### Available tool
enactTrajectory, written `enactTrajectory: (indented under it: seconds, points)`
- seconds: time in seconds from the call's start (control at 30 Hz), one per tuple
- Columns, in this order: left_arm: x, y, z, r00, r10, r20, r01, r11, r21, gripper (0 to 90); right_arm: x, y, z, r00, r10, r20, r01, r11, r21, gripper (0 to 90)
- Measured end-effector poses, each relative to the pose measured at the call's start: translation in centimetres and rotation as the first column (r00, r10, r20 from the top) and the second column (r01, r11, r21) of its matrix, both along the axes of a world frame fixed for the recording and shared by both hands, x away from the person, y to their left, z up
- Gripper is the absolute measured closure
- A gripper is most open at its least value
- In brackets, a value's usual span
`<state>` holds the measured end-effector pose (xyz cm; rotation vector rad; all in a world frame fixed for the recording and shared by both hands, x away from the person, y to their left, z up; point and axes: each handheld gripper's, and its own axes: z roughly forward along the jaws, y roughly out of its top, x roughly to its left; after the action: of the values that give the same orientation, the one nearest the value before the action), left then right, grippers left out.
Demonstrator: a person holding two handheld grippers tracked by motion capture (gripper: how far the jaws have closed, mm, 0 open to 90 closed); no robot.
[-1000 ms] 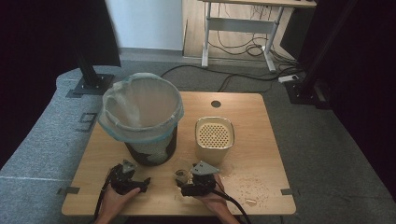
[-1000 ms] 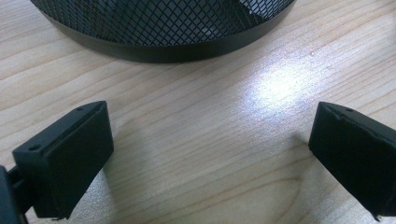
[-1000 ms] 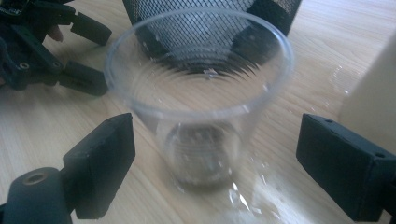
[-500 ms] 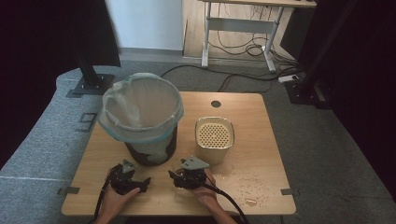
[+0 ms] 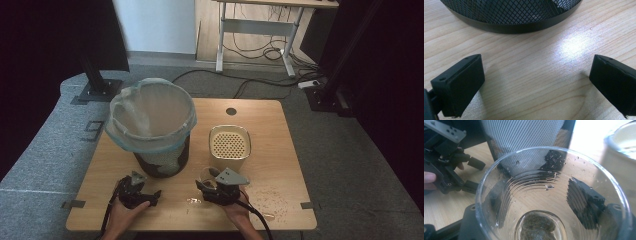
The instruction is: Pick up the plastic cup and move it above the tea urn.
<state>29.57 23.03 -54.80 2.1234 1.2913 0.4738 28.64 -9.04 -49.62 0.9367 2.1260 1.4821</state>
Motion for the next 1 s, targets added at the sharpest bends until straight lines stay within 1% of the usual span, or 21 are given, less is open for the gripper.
enactTrajectory:
  seconds: [0.07, 0.1, 0.13, 0.17, 0.23, 0.27, 0.33, 0.43, 0.57, 0.6, 0.63, 0.73, 0.77, 0.8, 0.87, 0.9, 0.93, 1.0]
  points:
    - [0.0, 0.0, 0.0, 1.0000, 0.000, 0.000, 0.000, 1.0000, 0.000, 0.0, -0.6, -1.5, 0.7, 0.9998, -0.018, 0.011, 0.018, 1.000, 0.014, 35.9]
    - [0.0, 0.0, 0.0, 1.0000, 0.000, 0.000, 0.000, 1.0000, 0.000, 0.0, -0.6, -1.5, 0.7, 0.9998, -0.018, 0.011, 0.018, 1.000, 0.014, 35.9]
    - [0.0, 0.0, 0.0, 1.0000, 0.000, 0.000, 0.000, 1.0000, 0.000, 0.0, -0.9, -2.4, 1.1, 0.9992, -0.031, 0.024, 0.030, 0.999, 0.024, 36.1]
    - [0.0, 0.0, 0.0, 1.0000, 0.000, 0.000, 0.000, 1.0000, 0.000, 0.0, -0.9, -2.4, 1.1, 0.9992, -0.031, 0.024, 0.030, 0.999, 0.024, 36.1]
    - [0.0, 0.0, 0.0, 1.0000, 0.000, 0.000, 0.000, 1.0000, 0.000, 0.0, -1.2, -3.2, 1.6, 0.9983, -0.048, 0.032, 0.047, 0.998, 0.034, 36.2]
    - [0.0, 0.0, 0.0, 1.0000, 0.000, 0.000, 0.000, 1.0000, 0.000, 0.0, -1.4, -4.2, 2.2, 0.9970, -0.065, 0.042, 0.063, 0.997, 0.051, 36.3]
    - [0.0, 0.0, 0.0, 1.0000, 0.000, 0.000, 0.000, 1.0000, -0.001, 0.0, -1.5, -4.5, 2.4, 0.9965, -0.071, 0.044, 0.068, 0.996, 0.055, 36.3]
    - [0.0, 0.0, 0.0, 1.0000, -0.001, 0.000, 0.001, 1.0000, 0.001, 0.0, -1.9, -5.8, 3.2, 0.9937, -0.093, 0.063, 0.089, 0.994, 0.066, 36.4]
    - [0.0, 0.0, 0.0, 1.0000, -0.001, -0.001, 0.001, 1.0000, 0.001, 0.0, -2.3, -7.2, 4.1, 0.9893, -0.123, 0.079, 0.116, 0.990, 0.082, 36.5]
    - [0.0, 0.0, 0.0, 1.0000, -0.001, -0.001, 0.001, 1.0000, 0.002, 0.0, -2.3, -7.8, 4.5, 0.9864, -0.142, 0.083, 0.135, 0.987, 0.090, 36.5]
    - [0.0, 0.0, 0.0, 1.0000, -0.001, -0.001, 0.001, 1.0000, 0.001, 0.0, -2.3, -7.8, 4.5, 0.9864, -0.142, 0.083, 0.135, 0.987, 0.090, 36.5]
    - [0.0, 0.1, 0.0, 1.0000, -0.005, 0.000, 0.005, 1.0000, 0.002, 0.0, -2.4, -8.6, 5.0, 0.9813, -0.170, 0.090, 0.162, 0.982, 0.097, 36.5]
    - [0.0, 0.1, 0.0, 1.0000, -0.006, 0.000, 0.006, 1.0000, 0.001, 0.0, -2.4, -9.1, 5.5, 0.9776, -0.188, 0.094, 0.177, 0.977, 0.115, 36.5]
    - [0.0, 0.1, 0.0, 1.0000, -0.006, 0.000, 0.006, 1.0000, 0.001, 0.0, -2.4, -9.1, 5.5, 0.9776, -0.188, 0.094, 0.177, 0.977, 0.115, 36.5]
    - [0.0, 0.1, 0.0, 1.0000, -0.006, 0.000, 0.006, 1.0000, 0.001, 0.0, -2.3, -9.6, 6.0, 0.9744, -0.203, 0.097, 0.190, 0.974, 0.126, 36.5]
    - [0.0, 0.1, 0.0, 1.0000, -0.006, 0.000, 0.006, 1.0000, 0.001, 0.0, -2.2, -10.2, 6.6, 0.9691, -0.221, 0.110, 0.206, 0.970, 0.131, 36.5]
    - [0.0, 0.1, 0.0, 1.0000, -0.006, 0.000, 0.006, 1.0000, 0.001, 0.0, -2.2, -10.2, 6.6, 0.9691, -0.221, 0.110, 0.206, 0.970, 0.131, 36.5]
    - [0.0, 0.1, 0.0, 1.0000, -0.008, -0.001, 0.008, 1.0000, 0.002, 0.0, -1.9, -10.6, 7.2, 0.9648, -0.234, 0.119, 0.219, 0.967, 0.127, 36.5]
